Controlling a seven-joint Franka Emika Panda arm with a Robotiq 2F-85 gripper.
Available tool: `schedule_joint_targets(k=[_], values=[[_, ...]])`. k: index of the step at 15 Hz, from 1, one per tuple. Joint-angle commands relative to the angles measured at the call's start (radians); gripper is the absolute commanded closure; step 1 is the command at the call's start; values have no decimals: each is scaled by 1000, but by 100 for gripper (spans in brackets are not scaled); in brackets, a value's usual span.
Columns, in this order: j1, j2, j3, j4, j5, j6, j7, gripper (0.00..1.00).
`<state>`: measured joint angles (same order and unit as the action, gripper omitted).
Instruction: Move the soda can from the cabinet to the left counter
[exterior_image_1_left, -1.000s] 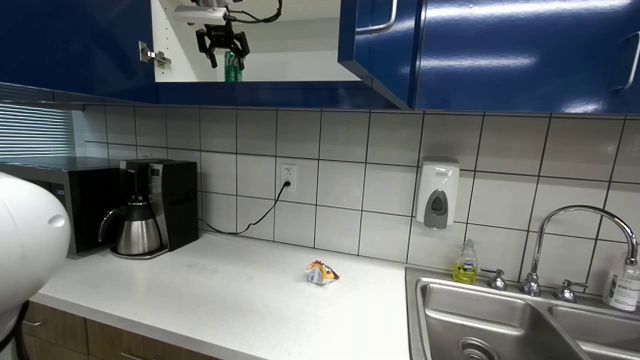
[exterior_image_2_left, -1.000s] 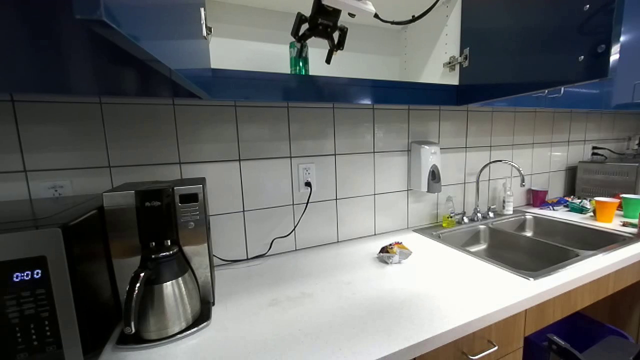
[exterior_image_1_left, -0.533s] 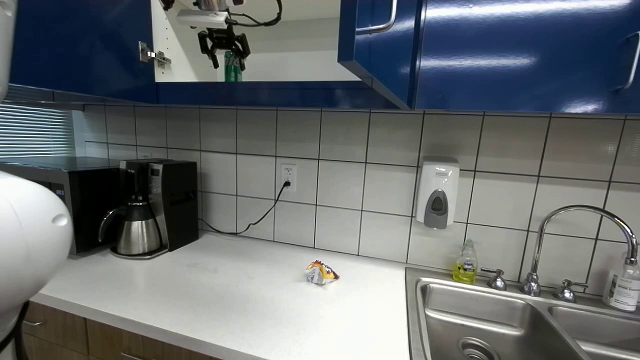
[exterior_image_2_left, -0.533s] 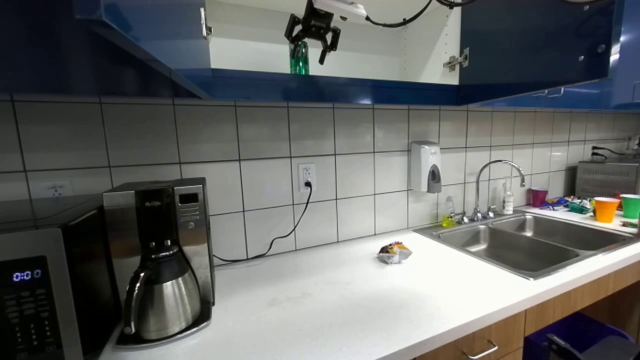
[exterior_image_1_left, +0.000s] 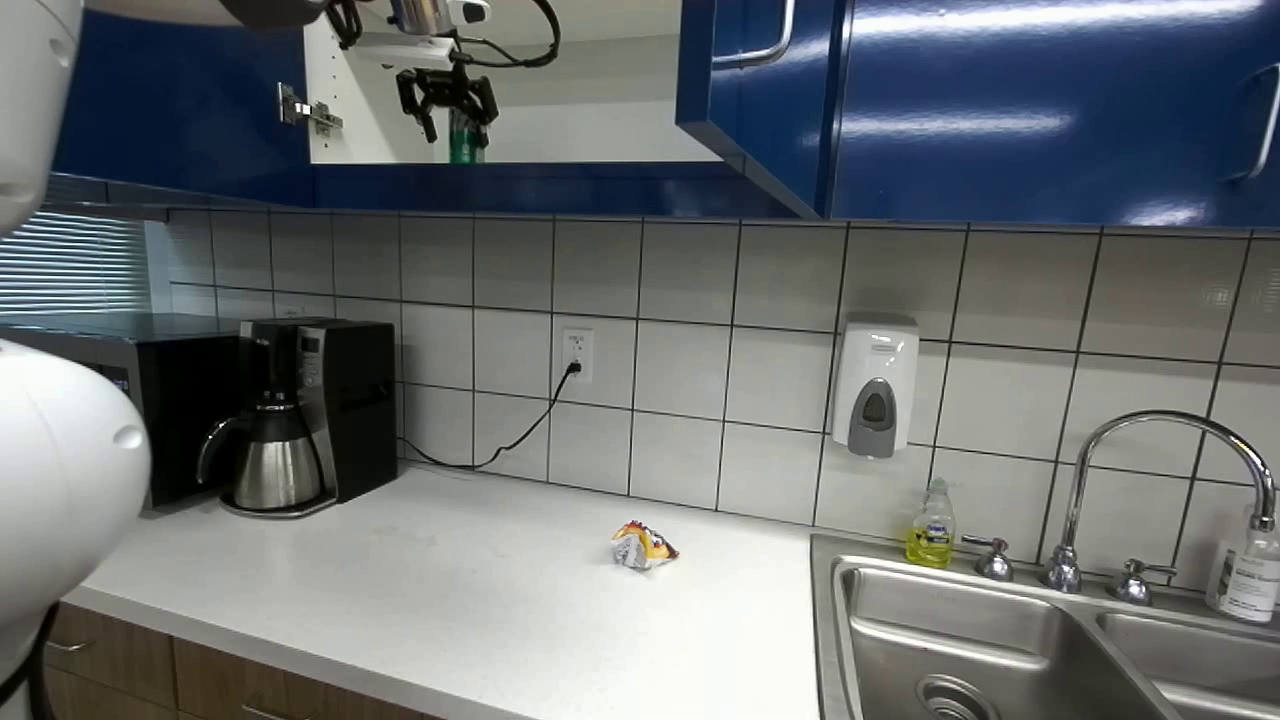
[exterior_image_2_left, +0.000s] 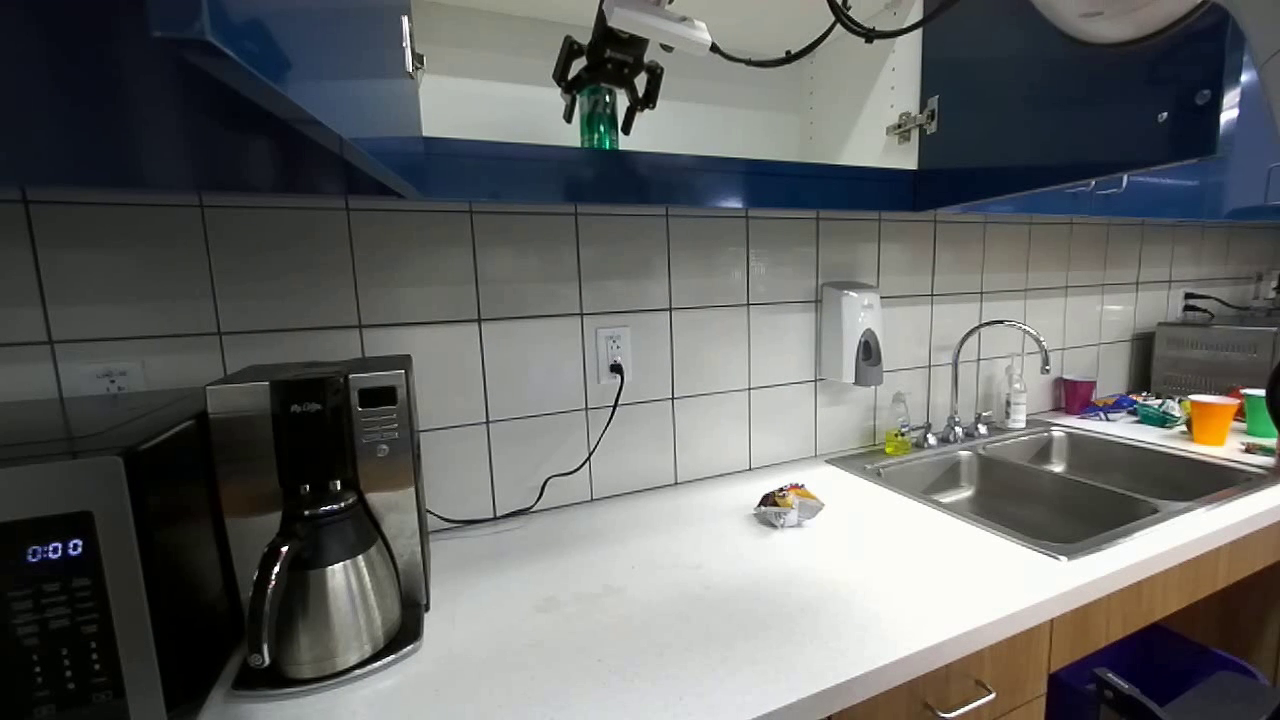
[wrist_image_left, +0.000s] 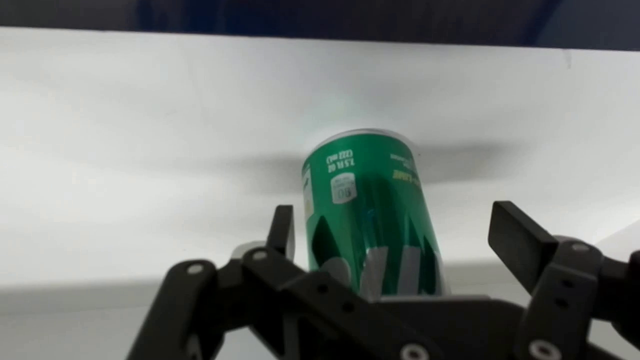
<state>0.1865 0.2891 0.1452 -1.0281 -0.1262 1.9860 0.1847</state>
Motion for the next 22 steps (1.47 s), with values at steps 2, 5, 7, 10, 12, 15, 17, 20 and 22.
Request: schedule_joint_targets(k=[2,5,7,10,12,15,17,20,22], values=[[20,48,-10,91,-35,-35,45,0],[22,63,-14,115,-47,-37,53,0],[24,73,-16,127,-55,-37,58,0],[27,86,-17,143,-61,-39,64,0],[31,94,-21,154,-61,-38,68,0],[33,106,-24,170,-60,-36,74,0],[34,114,-25,178,-60,-33,76,26],[36,124,-28,190,-60,-30,78,51],[38,132,-31,199,-59,-31,77,62]])
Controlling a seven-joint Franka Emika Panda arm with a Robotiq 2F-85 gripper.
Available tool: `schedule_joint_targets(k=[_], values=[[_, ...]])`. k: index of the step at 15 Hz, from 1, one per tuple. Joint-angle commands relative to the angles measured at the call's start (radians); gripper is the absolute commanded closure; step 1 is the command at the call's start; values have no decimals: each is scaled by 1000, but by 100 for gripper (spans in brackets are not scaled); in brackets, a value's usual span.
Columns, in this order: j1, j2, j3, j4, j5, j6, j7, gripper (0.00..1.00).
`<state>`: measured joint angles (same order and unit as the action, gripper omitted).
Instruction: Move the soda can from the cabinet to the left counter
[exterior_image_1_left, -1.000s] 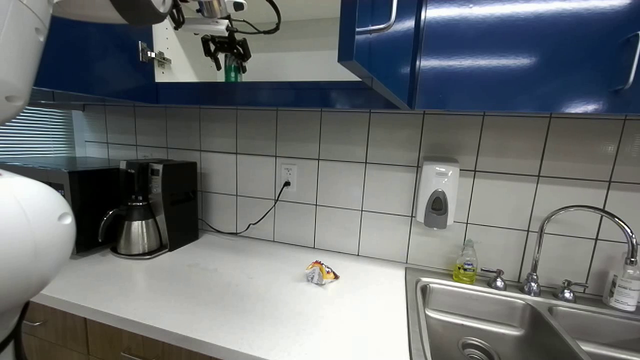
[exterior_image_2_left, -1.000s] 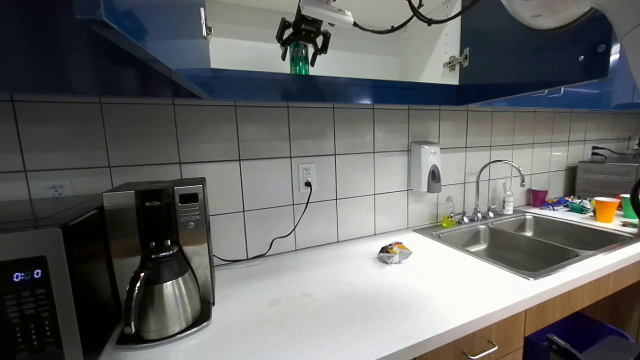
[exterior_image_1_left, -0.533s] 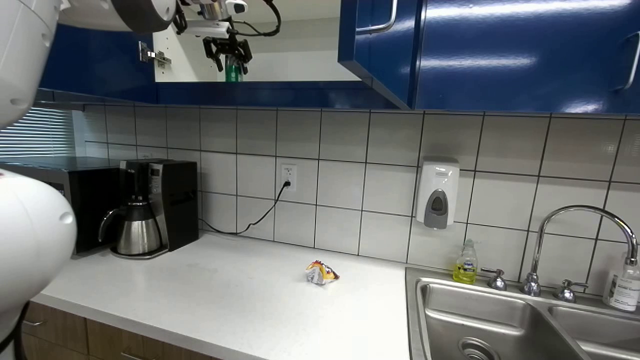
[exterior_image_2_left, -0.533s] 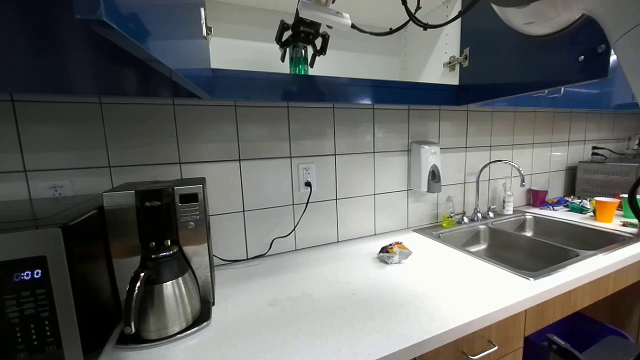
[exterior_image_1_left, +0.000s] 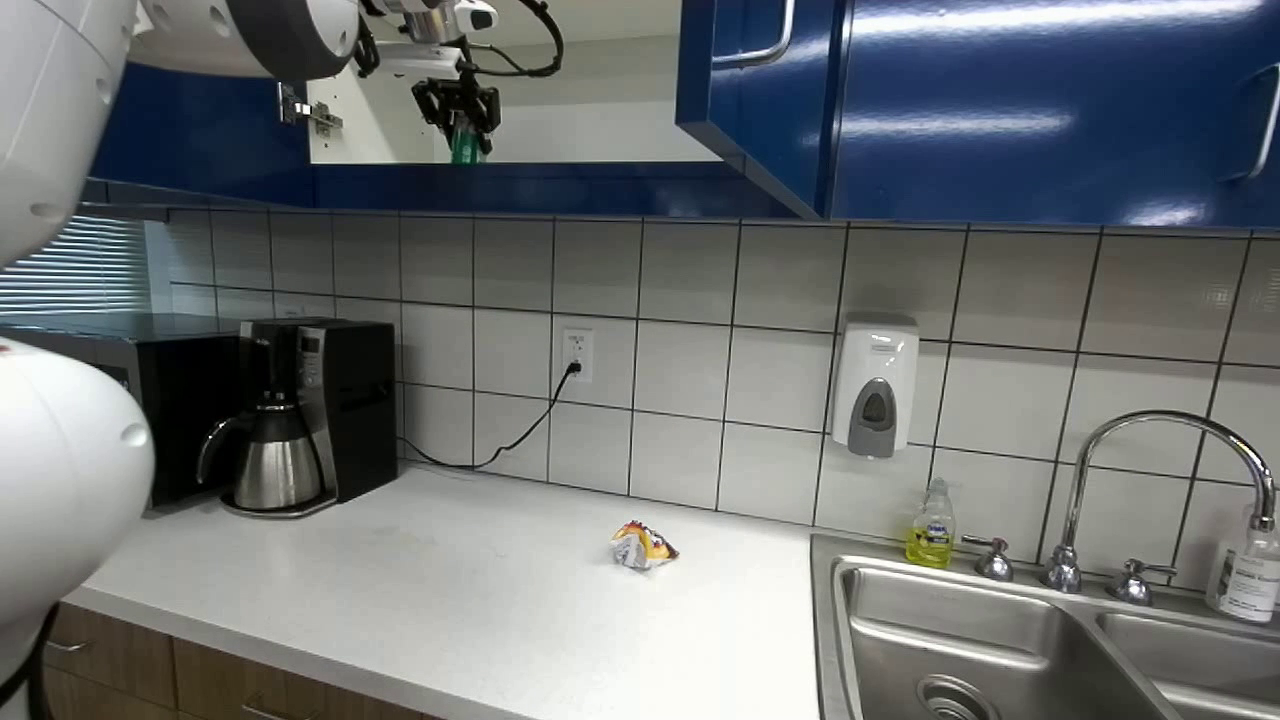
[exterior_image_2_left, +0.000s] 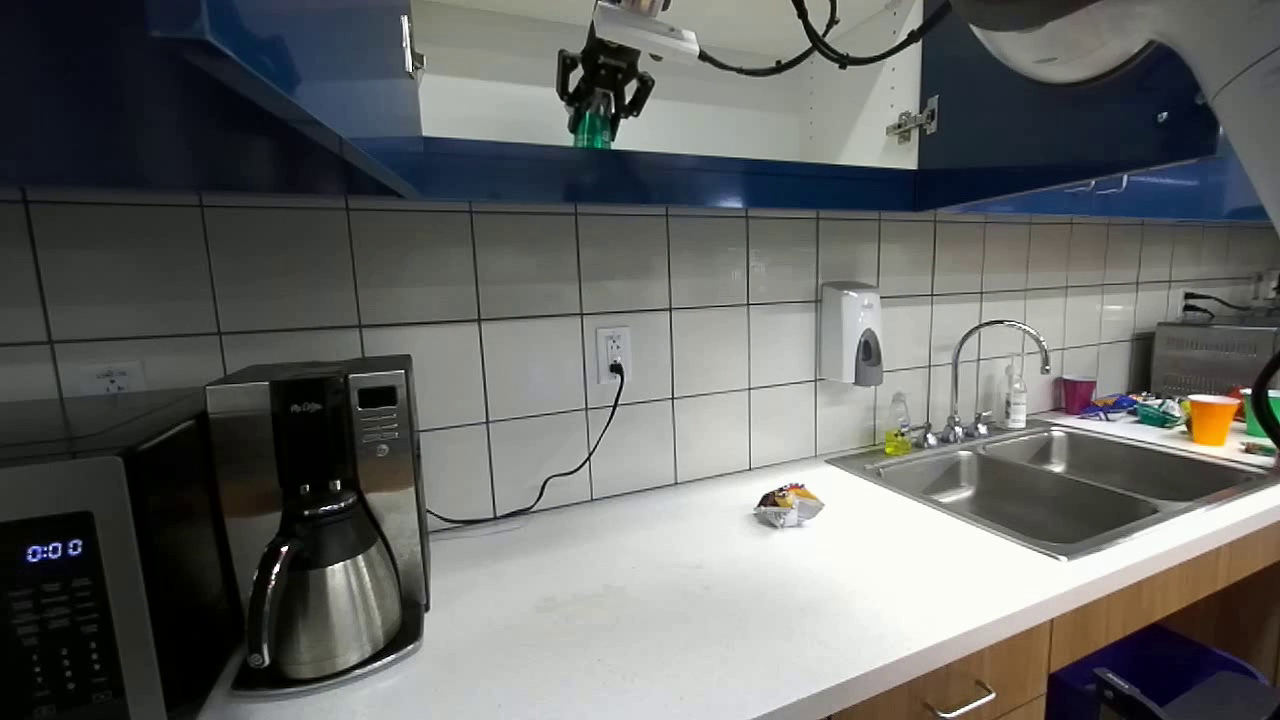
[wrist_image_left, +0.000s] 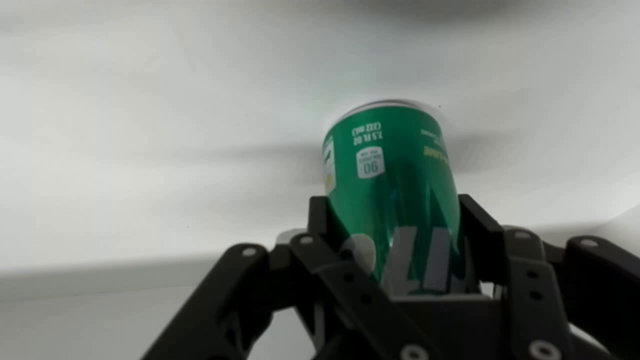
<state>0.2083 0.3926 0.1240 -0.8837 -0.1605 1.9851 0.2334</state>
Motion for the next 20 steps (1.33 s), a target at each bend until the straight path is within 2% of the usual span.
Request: schedule_joint_targets(k=[1,6,13,16,20], values=[[18,32,-12,57,-25,-31,28,62],[14,2,-15,36,-17,-37,25,62],[6,-106,-23,-55,-14,-50,18,62],[1,-171,-23,-123,-6,-39,13,62],[-13,-293,-25,-293,15,-1,9,62]])
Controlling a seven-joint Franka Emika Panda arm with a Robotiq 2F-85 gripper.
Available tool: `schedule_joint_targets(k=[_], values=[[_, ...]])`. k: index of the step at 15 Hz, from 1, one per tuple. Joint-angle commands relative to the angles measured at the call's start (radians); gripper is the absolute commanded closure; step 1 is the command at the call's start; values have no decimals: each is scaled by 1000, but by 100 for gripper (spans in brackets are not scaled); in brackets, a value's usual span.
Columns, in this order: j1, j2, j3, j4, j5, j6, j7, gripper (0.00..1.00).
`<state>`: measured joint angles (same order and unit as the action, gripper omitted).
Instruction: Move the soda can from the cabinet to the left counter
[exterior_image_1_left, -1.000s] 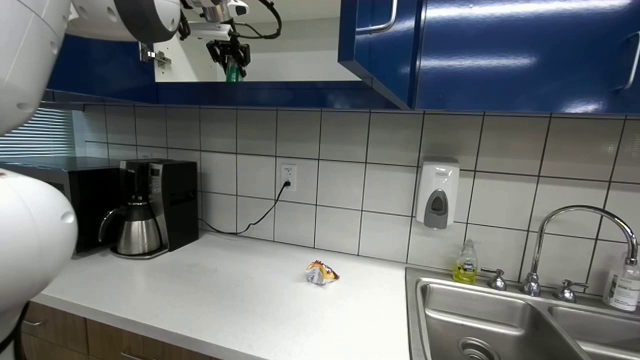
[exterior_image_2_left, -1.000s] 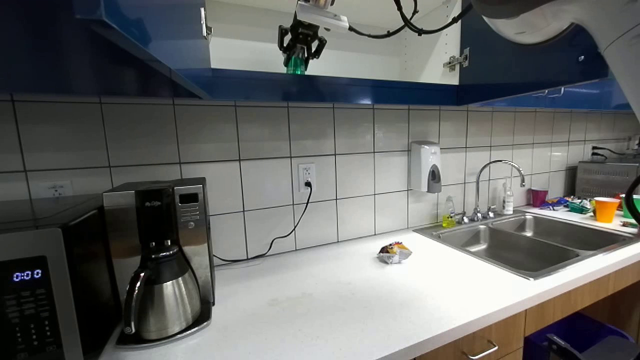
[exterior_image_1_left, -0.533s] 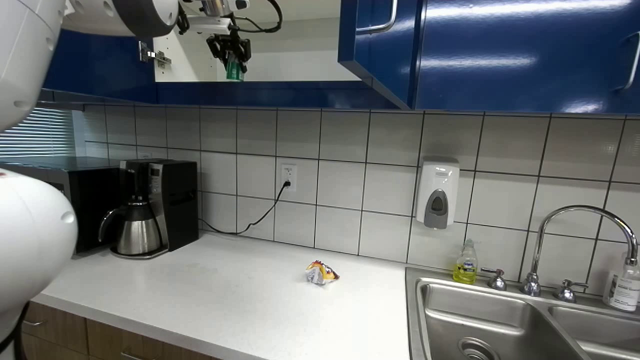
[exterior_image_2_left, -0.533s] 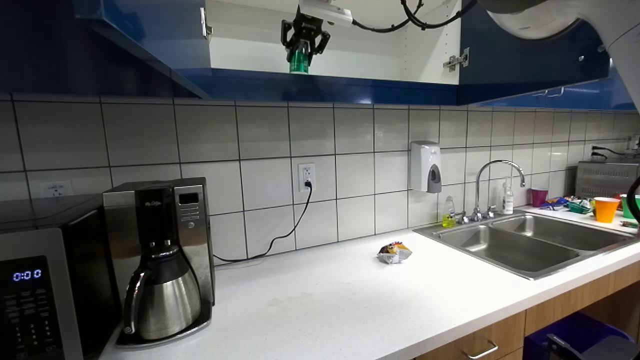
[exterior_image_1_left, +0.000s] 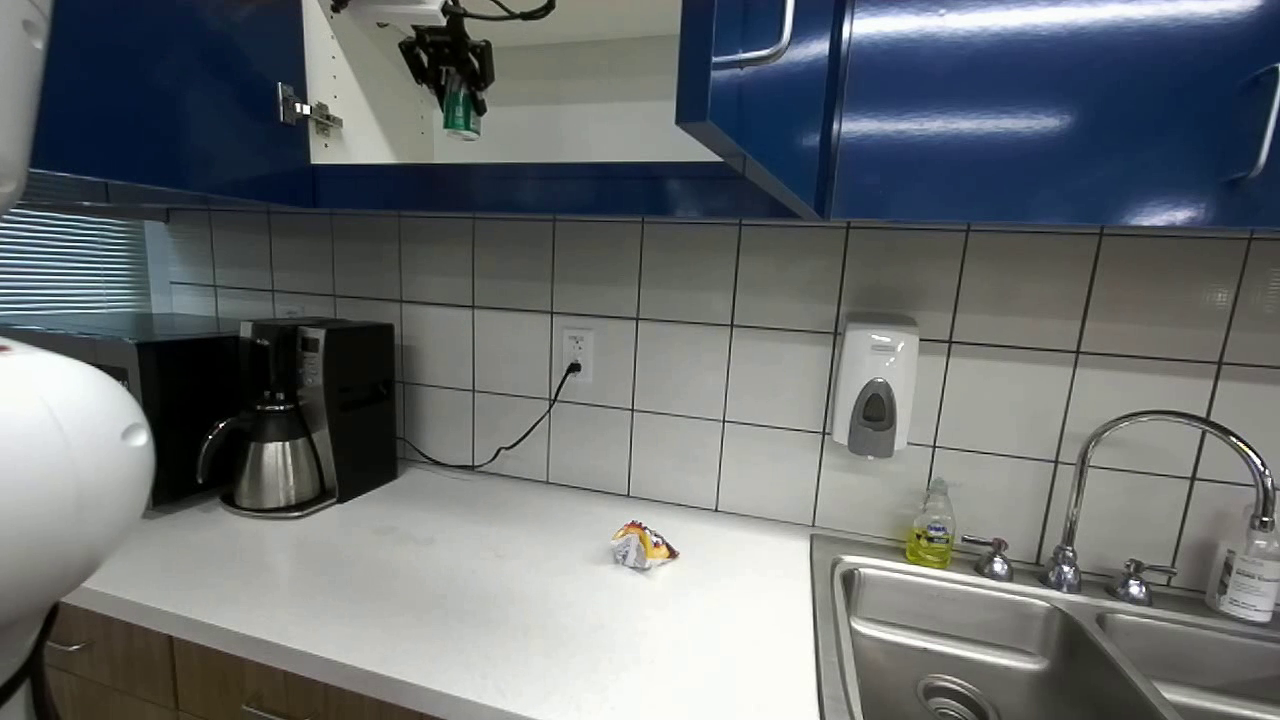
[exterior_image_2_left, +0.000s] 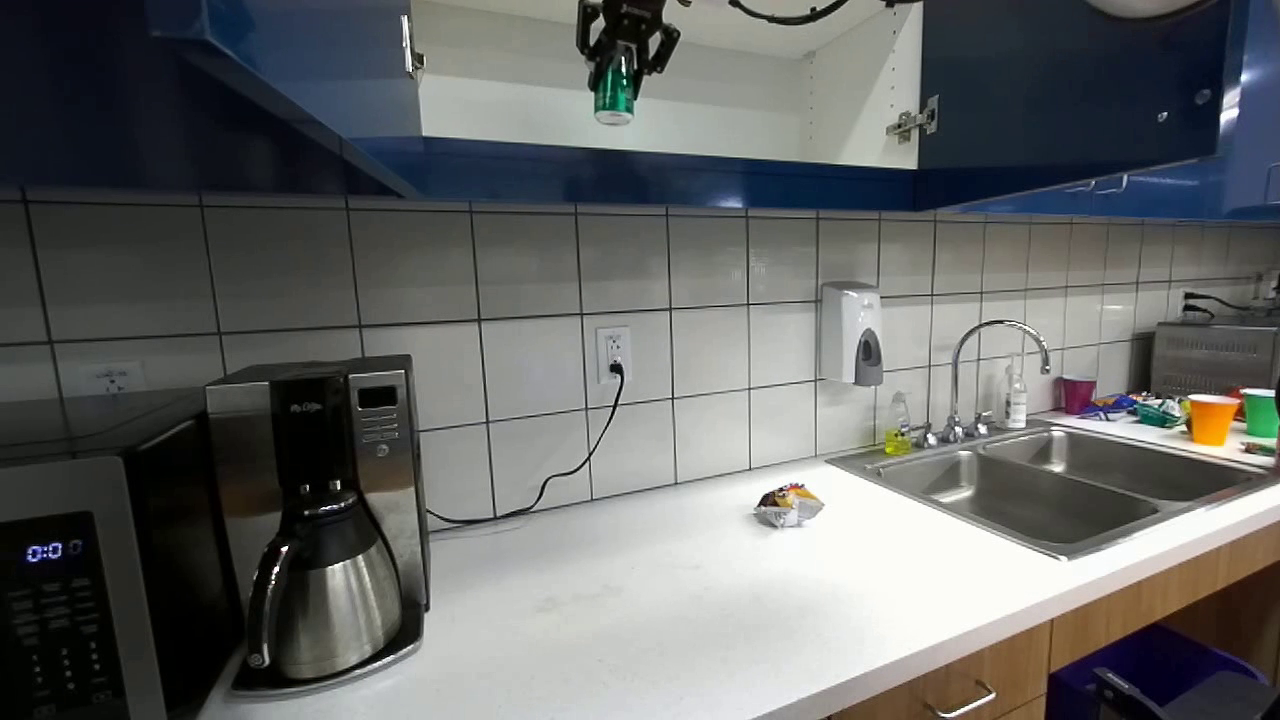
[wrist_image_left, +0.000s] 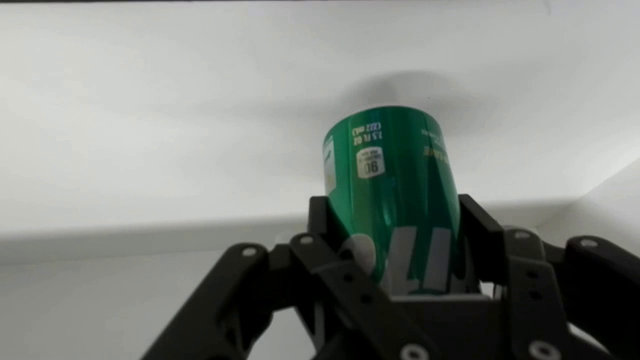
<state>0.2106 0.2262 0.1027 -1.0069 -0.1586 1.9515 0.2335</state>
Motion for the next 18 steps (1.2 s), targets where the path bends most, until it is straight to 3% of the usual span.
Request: schedule_joint_targets(k=[1,11,12,18], values=[[-18,-160,-6,-219,17,43,10,62],[-26,-470,-81,-721,49,173,16,62],[-68,-490,-51,-757,61,180,8,62],[-110,-600,-56,-969,88,248,-11,62]])
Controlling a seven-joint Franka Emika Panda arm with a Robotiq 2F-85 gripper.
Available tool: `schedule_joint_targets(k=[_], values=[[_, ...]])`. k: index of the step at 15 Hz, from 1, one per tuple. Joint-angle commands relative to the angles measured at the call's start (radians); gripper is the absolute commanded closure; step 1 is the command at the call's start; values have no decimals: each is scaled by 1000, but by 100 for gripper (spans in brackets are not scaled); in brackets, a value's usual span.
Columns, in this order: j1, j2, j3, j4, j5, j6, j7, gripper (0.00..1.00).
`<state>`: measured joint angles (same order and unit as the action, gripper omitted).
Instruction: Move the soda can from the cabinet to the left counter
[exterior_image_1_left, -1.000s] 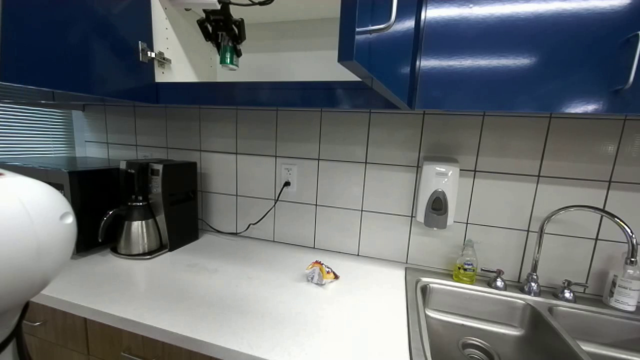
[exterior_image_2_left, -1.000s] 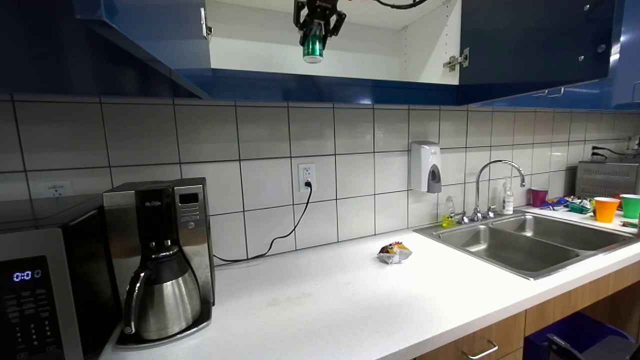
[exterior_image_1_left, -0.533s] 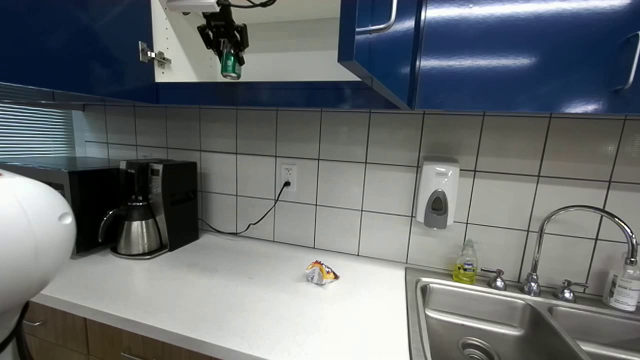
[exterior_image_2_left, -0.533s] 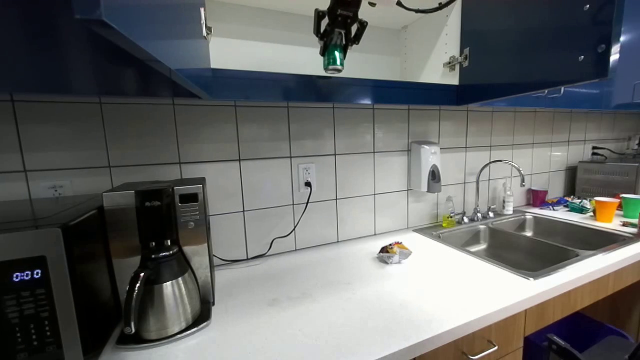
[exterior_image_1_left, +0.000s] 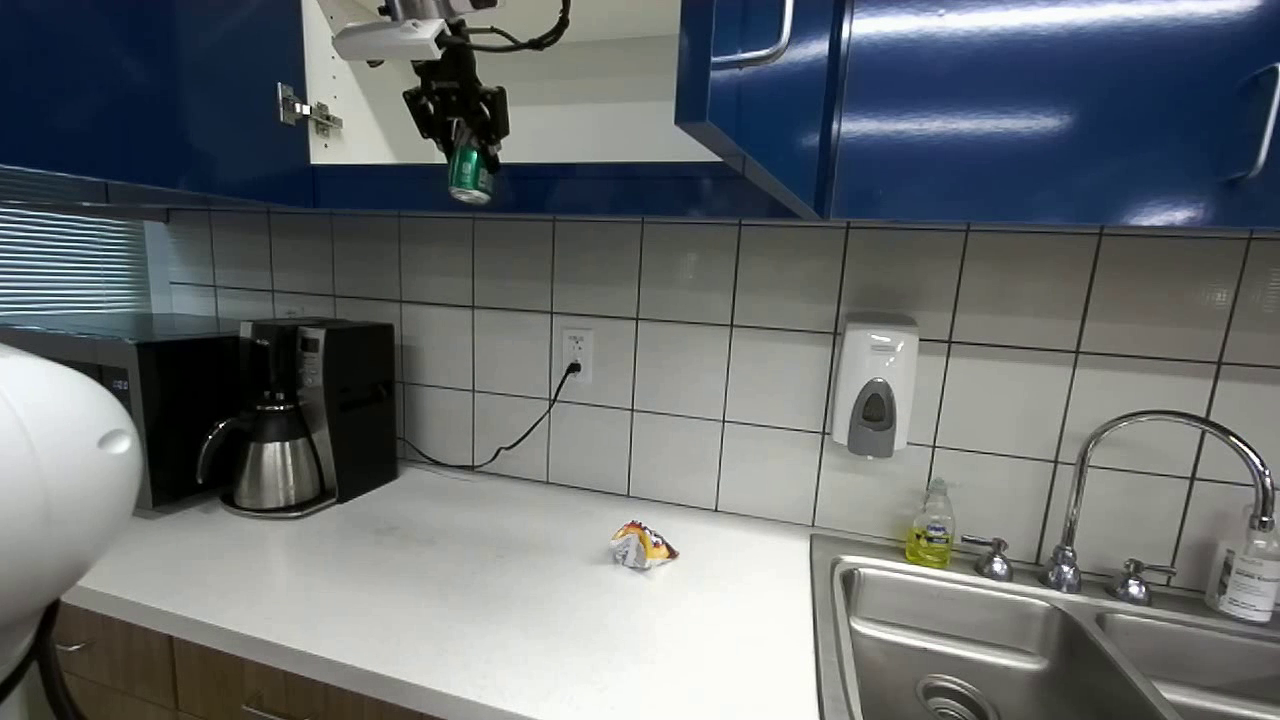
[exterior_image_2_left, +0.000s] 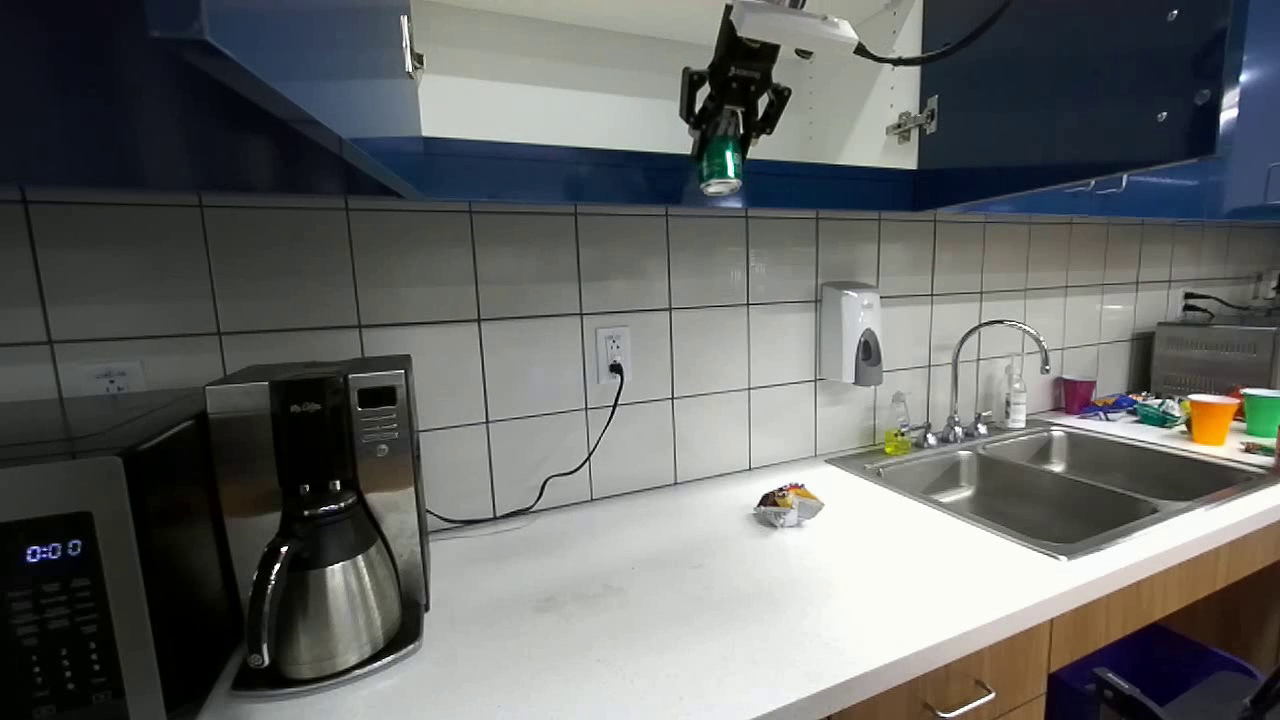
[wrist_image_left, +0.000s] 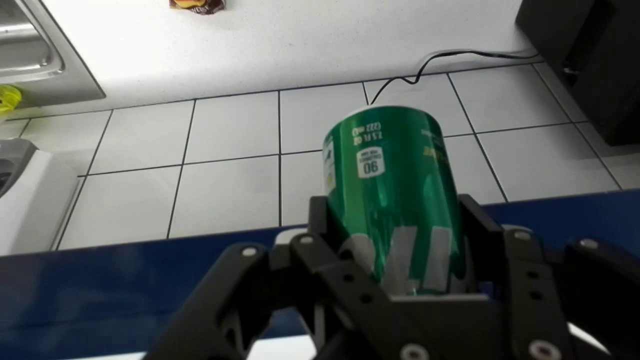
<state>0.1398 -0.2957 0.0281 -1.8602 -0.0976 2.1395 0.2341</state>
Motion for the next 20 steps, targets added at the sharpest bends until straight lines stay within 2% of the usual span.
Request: schedule_joint_targets(k=[1,8,13,20], values=[[-43,-88,19,-143,31,68,-13,62],[-38,-147,15,-366,101,184,-58,62],[-45,-158,20,-491,99,299,-61,62],[-55,-89,12,-610,97,483,-71,62]])
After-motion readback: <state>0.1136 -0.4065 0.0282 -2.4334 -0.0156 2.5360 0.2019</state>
